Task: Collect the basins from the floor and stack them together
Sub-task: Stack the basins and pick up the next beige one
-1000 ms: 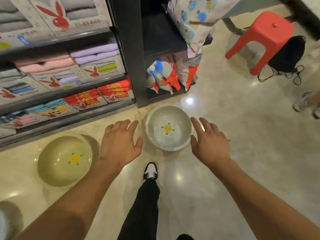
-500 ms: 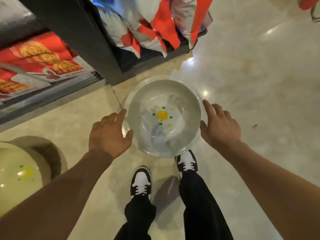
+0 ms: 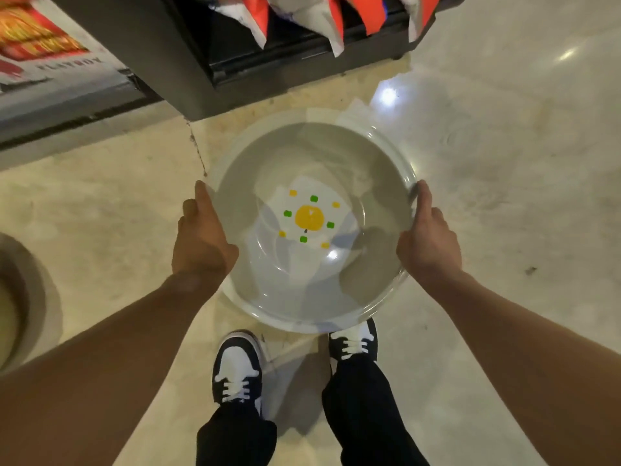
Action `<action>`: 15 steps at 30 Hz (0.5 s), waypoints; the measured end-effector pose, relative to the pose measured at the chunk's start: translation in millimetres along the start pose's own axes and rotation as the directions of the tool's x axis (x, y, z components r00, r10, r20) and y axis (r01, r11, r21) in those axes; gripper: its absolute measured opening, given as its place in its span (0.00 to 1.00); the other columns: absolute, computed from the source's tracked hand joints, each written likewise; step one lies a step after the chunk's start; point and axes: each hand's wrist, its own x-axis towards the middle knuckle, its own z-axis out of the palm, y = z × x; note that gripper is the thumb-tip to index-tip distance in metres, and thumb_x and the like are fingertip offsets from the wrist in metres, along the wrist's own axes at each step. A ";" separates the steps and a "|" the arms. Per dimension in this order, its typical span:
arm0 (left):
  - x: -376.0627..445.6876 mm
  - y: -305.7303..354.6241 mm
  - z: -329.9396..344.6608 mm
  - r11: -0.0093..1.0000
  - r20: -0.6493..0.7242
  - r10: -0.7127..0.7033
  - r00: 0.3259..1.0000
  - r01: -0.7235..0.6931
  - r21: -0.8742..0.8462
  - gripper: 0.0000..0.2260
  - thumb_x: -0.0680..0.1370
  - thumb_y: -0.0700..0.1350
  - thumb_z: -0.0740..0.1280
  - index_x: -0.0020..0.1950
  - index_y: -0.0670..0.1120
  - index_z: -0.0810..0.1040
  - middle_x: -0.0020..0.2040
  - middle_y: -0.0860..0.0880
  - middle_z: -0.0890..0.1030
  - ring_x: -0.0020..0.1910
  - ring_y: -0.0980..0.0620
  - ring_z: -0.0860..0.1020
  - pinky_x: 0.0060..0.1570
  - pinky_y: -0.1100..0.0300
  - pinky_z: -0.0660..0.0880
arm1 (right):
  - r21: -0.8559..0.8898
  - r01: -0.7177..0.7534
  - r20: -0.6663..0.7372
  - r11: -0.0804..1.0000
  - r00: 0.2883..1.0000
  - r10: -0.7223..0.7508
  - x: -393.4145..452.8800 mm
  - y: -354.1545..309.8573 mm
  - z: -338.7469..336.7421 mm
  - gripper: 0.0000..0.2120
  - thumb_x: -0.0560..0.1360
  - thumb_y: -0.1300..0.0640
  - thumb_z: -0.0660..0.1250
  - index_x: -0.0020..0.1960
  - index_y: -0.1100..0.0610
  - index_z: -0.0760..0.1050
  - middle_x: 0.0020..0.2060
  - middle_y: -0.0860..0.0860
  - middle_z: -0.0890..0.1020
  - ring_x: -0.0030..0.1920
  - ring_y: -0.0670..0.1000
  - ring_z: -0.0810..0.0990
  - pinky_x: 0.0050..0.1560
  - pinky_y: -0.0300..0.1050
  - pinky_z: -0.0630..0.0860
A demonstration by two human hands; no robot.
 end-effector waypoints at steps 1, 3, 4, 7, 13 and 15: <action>-4.8 -2.5 -4.8 1.000 -0.004 0.007 1.000 -0.007 -0.017 0.42 0.67 0.32 0.69 0.78 0.42 0.53 0.64 0.37 0.68 0.59 0.34 0.72 0.56 0.42 0.73 | 0.001 0.010 -0.015 1.000 1.000 -0.010 -2.2 -2.6 -4.1 0.35 0.69 0.62 0.59 0.73 0.46 0.54 0.48 0.55 0.73 0.30 0.55 0.69 0.37 0.49 0.66; -18.1 -7.2 -19.1 0.999 -0.039 -0.002 0.999 0.001 -0.041 0.43 0.67 0.33 0.70 0.79 0.43 0.54 0.64 0.38 0.69 0.58 0.35 0.73 0.54 0.42 0.75 | 0.004 0.043 -0.060 0.999 0.997 -0.043 -9.7 -9.8 -16.9 0.35 0.66 0.61 0.58 0.71 0.45 0.56 0.46 0.52 0.73 0.28 0.51 0.66 0.32 0.46 0.62; -26.3 -8.8 -28.8 0.999 -0.061 -0.020 0.998 0.017 -0.047 0.43 0.67 0.34 0.70 0.79 0.44 0.54 0.64 0.38 0.70 0.58 0.35 0.73 0.53 0.42 0.75 | 0.002 0.064 -0.087 0.998 0.994 -0.064 -15.1 -15.1 -25.6 0.34 0.65 0.60 0.57 0.70 0.45 0.57 0.45 0.50 0.72 0.27 0.50 0.66 0.30 0.44 0.60; -58.2 -15.0 -68.9 0.997 -0.108 -0.051 0.993 0.043 -0.070 0.43 0.67 0.35 0.69 0.79 0.45 0.55 0.63 0.40 0.71 0.55 0.36 0.75 0.46 0.48 0.72 | -0.045 0.157 -0.140 0.987 0.977 -0.162 -39.0 -40.6 -57.8 0.29 0.65 0.58 0.58 0.66 0.44 0.60 0.41 0.49 0.71 0.25 0.50 0.65 0.28 0.42 0.58; -131.0 -51.4 -188.7 0.987 -0.185 -0.093 0.978 0.066 -0.146 0.41 0.66 0.34 0.70 0.77 0.44 0.58 0.61 0.37 0.74 0.53 0.35 0.76 0.46 0.47 0.75 | -0.107 0.298 -0.095 0.949 0.947 -0.308 -109.9 -144.6 -124.5 0.32 0.67 0.59 0.60 0.69 0.43 0.57 0.46 0.52 0.70 0.28 0.58 0.69 0.30 0.46 0.63; -155.3 -72.9 -231.0 0.979 -0.236 -0.139 0.962 0.098 -0.177 0.38 0.66 0.34 0.69 0.75 0.44 0.60 0.60 0.37 0.76 0.51 0.35 0.77 0.45 0.47 0.76 | -0.150 0.383 -0.057 0.911 0.917 -0.395 -138.0 -186.7 -137.6 0.36 0.69 0.59 0.61 0.74 0.45 0.53 0.51 0.53 0.71 0.35 0.62 0.73 0.35 0.48 0.66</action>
